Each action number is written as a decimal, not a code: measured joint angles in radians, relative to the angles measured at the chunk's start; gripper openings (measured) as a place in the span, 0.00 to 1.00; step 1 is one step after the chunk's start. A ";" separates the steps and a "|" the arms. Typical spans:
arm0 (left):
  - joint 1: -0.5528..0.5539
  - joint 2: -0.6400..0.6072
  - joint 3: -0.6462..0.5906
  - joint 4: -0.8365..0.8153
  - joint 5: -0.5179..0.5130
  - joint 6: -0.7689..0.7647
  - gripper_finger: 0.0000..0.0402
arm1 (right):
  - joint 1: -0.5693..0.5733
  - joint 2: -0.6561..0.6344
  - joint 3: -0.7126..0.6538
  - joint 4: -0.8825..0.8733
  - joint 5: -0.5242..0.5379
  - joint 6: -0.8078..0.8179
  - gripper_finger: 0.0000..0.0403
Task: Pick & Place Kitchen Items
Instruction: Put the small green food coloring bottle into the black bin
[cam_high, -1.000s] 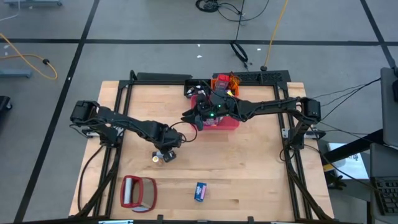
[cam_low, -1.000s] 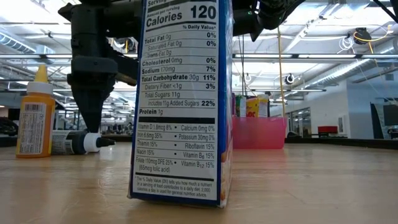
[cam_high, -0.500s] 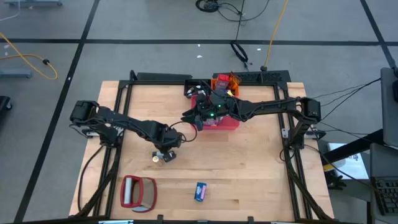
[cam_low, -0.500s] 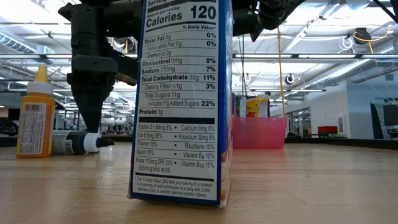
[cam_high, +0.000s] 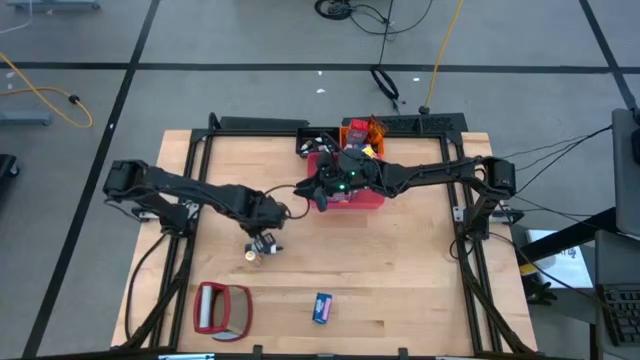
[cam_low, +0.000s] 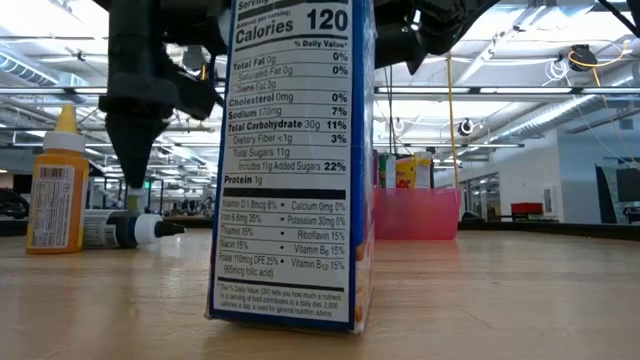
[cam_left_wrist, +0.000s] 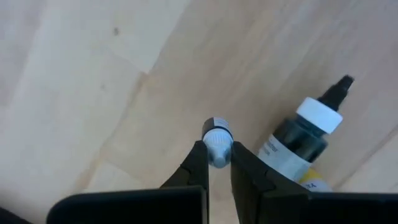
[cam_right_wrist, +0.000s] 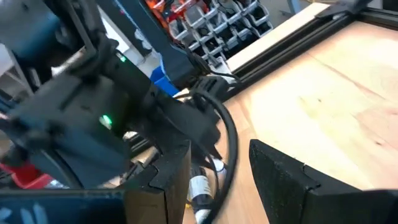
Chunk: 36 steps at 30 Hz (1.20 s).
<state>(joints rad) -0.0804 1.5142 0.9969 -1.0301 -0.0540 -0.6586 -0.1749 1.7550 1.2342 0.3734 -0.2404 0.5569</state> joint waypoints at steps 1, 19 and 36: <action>0.007 -0.018 0.000 -0.009 -0.004 0.002 0.06 | 0.000 0.000 -0.004 0.002 0.005 0.005 0.38; 0.206 -0.399 0.004 -0.007 -0.131 0.043 0.06 | 0.015 0.000 -0.016 0.052 0.003 0.023 0.38; 0.414 -0.410 0.004 0.224 -0.075 0.167 0.07 | 0.165 -0.077 -0.016 0.186 -0.052 -0.018 0.38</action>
<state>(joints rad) 0.3331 1.1040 1.0004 -0.8058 -0.1290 -0.4915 -0.0094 1.6782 1.2182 0.5593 -0.2922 0.5388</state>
